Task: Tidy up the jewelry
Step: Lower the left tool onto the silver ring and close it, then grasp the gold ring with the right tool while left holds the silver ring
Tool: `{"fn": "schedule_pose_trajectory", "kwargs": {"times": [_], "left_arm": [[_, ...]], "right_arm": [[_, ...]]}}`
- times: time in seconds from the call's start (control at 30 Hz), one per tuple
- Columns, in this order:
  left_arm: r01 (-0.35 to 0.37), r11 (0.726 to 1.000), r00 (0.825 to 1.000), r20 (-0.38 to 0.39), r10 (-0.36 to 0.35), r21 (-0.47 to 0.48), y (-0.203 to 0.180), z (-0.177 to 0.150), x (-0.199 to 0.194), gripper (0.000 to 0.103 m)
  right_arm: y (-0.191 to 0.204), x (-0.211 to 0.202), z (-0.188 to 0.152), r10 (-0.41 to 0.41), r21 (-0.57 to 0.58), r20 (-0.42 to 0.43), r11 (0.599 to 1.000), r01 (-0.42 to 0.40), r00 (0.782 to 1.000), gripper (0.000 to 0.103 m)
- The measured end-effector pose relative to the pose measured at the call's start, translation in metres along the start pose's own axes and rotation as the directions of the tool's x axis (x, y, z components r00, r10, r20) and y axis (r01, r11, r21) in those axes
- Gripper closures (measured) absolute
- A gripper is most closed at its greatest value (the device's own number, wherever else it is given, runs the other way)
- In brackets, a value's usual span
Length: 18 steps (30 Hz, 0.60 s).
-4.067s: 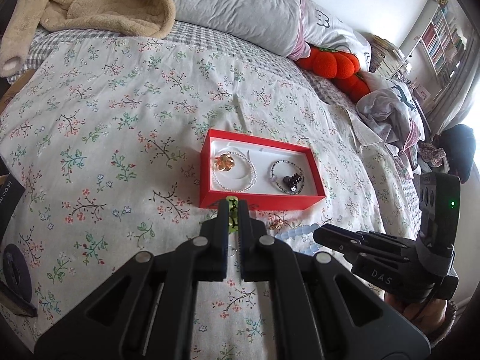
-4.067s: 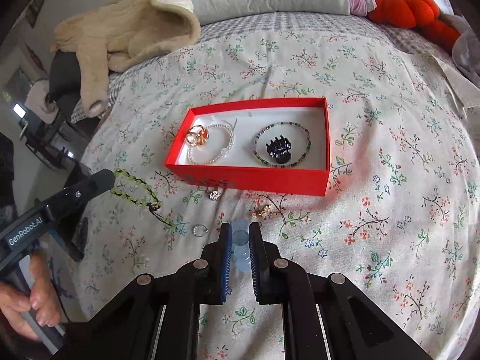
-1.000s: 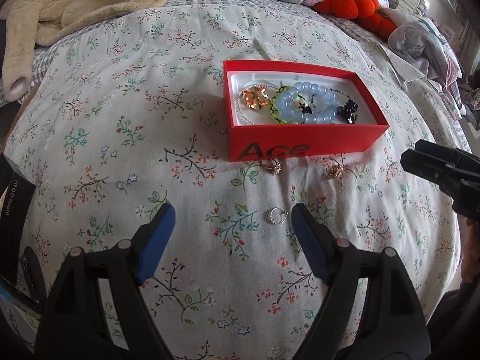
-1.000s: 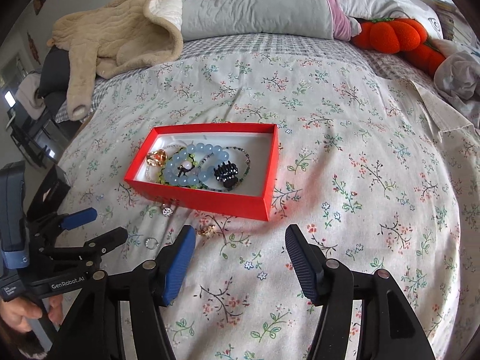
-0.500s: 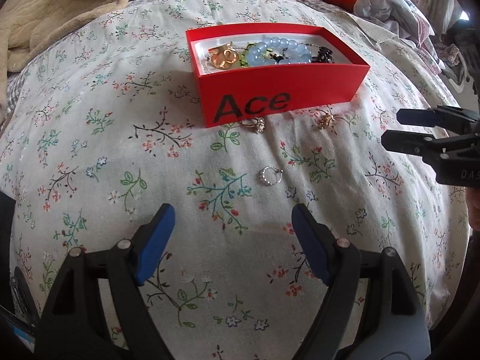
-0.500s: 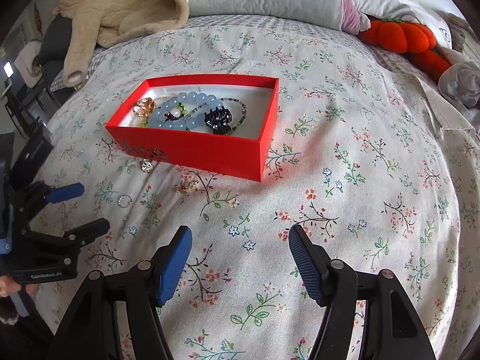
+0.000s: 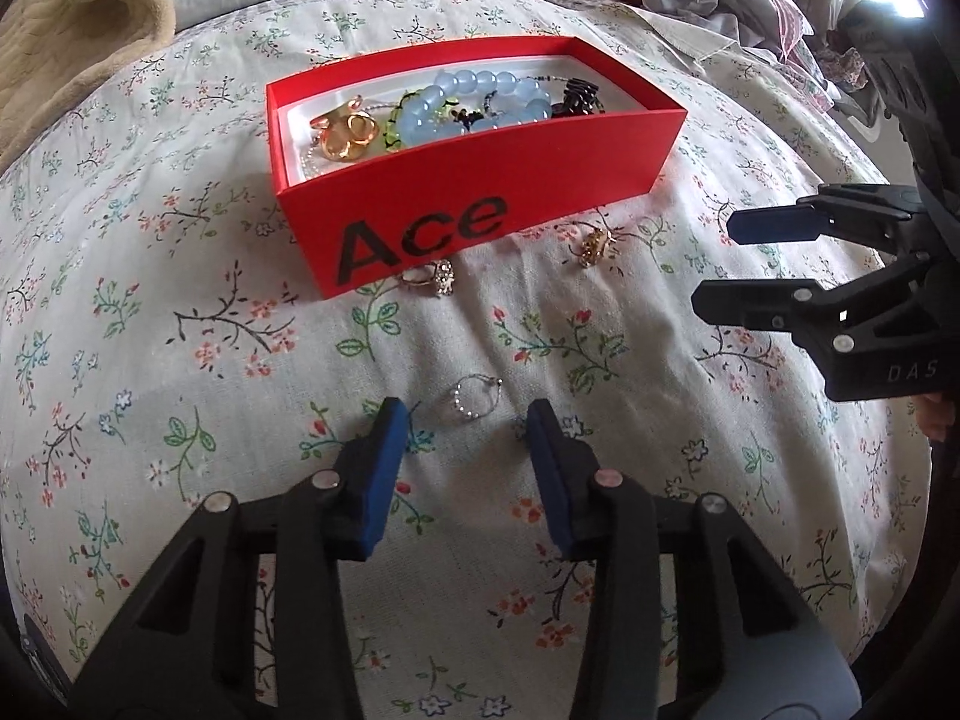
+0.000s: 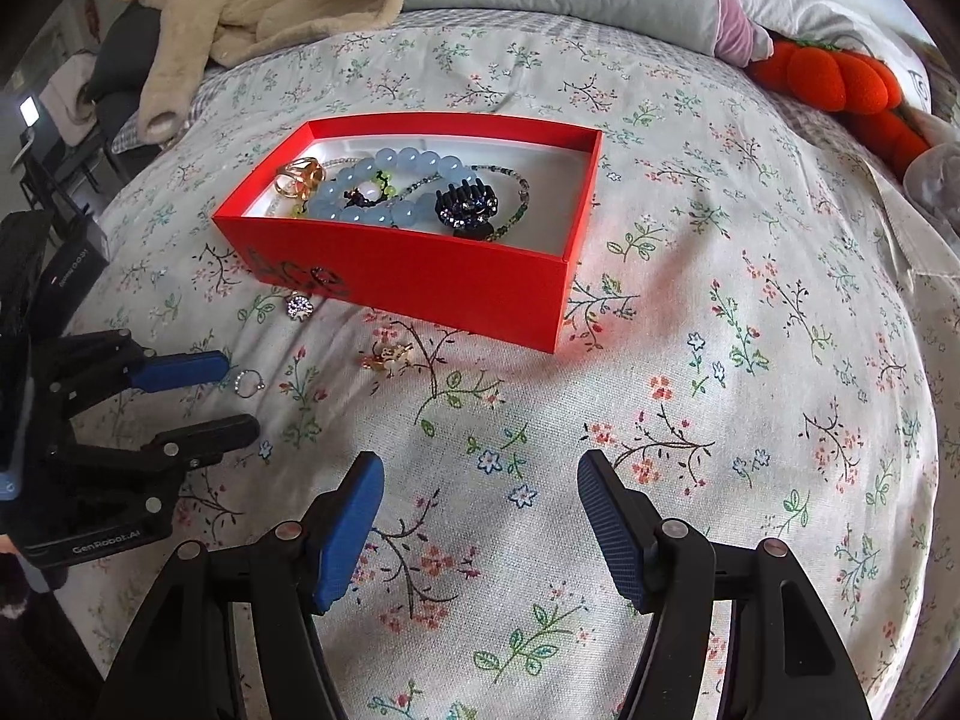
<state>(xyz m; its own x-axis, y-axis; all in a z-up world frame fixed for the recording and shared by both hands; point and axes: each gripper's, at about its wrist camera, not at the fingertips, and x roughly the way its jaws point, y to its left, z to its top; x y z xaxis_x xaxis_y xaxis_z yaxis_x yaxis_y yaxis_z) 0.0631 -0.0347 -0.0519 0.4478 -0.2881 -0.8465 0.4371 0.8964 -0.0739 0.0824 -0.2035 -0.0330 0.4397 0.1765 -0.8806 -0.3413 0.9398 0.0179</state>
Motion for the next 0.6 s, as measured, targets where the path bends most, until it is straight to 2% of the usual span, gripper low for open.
{"fn": "schedule_pose_trajectory", "kwargs": {"times": [0.13, 0.3, 0.5, 0.6], "left_arm": [[0.002, 1.000, 1.000, 0.001, -0.002, 0.013, -0.001, 0.003, 0.002, 0.068], [0.014, 1.000, 1.000, -0.003, -0.014, 0.022, -0.002, 0.003, 0.002, 0.085], [0.013, 1.000, 1.000, -0.003, -0.013, 0.003, 0.001, 0.003, -0.003, 0.086], [-0.016, 1.000, 1.000, -0.004, 0.016, -0.024, 0.008, 0.003, -0.008, 0.086]], "right_arm": [[0.001, 0.005, 0.001, -0.001, -0.001, -0.011, 1.000, 0.001, 1.000, 0.035], [0.001, 0.007, 0.001, -0.004, 0.002, -0.016, 1.000, 0.004, 1.000, 0.035], [0.002, 0.005, 0.001, 0.001, 0.010, -0.006, 1.000, -0.001, 1.000, 0.035], [0.007, 0.003, 0.001, 0.006, 0.012, 0.003, 1.000, -0.006, 1.000, 0.035]]}}
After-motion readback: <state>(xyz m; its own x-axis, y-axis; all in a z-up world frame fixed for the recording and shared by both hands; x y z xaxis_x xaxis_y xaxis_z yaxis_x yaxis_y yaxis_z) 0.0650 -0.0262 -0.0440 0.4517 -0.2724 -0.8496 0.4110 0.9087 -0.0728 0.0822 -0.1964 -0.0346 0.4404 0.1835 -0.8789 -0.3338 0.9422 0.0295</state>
